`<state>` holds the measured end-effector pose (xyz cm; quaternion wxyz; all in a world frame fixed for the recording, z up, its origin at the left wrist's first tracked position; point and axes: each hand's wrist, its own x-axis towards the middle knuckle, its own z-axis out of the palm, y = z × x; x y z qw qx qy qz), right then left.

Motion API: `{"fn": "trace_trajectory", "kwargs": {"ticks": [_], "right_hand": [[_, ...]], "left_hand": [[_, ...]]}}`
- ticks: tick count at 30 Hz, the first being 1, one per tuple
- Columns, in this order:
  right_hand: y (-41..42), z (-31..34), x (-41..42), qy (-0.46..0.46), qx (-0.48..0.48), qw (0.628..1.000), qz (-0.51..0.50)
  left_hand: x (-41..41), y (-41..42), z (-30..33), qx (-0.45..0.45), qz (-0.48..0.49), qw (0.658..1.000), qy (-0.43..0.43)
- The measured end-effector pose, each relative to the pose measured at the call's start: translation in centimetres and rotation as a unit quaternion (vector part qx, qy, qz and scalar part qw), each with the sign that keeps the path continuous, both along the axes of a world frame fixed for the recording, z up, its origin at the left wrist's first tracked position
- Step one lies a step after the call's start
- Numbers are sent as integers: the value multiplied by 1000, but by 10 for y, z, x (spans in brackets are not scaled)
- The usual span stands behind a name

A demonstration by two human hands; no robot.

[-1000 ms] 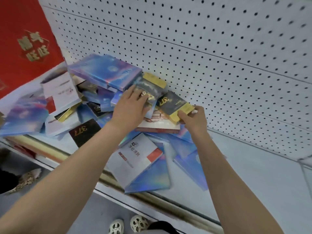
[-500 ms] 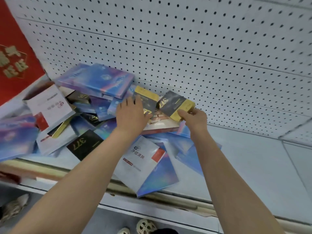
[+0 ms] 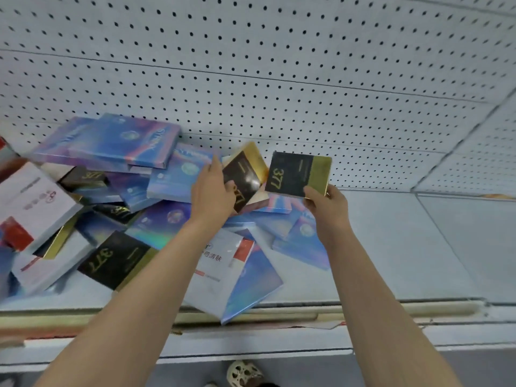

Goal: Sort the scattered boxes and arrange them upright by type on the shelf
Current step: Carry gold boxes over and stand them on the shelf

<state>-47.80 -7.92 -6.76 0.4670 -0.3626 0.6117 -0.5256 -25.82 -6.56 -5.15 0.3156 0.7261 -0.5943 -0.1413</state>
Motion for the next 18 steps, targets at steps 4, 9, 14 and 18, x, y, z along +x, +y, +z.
{"fn": "trace_trajectory", "kwargs": {"ticks": [4, 9, 14, 18], "right_hand": [[32, -2, -25, -70, -21, 997, -35], [81, -10, -64, -100, -12, 991, -90], [120, -19, -115, -60, 6, 988, -143], [146, -27, -168, -15, 13, 984, -180]], "left_hand": [[-9, 25, -6, 25, 17, 968, 250], [-41, 54, -21, 122, 34, 851, 510], [-91, 75, -38, 165, 23, 799, 577], [-146, 89, -38, 181, -27, 796, 577]]}}
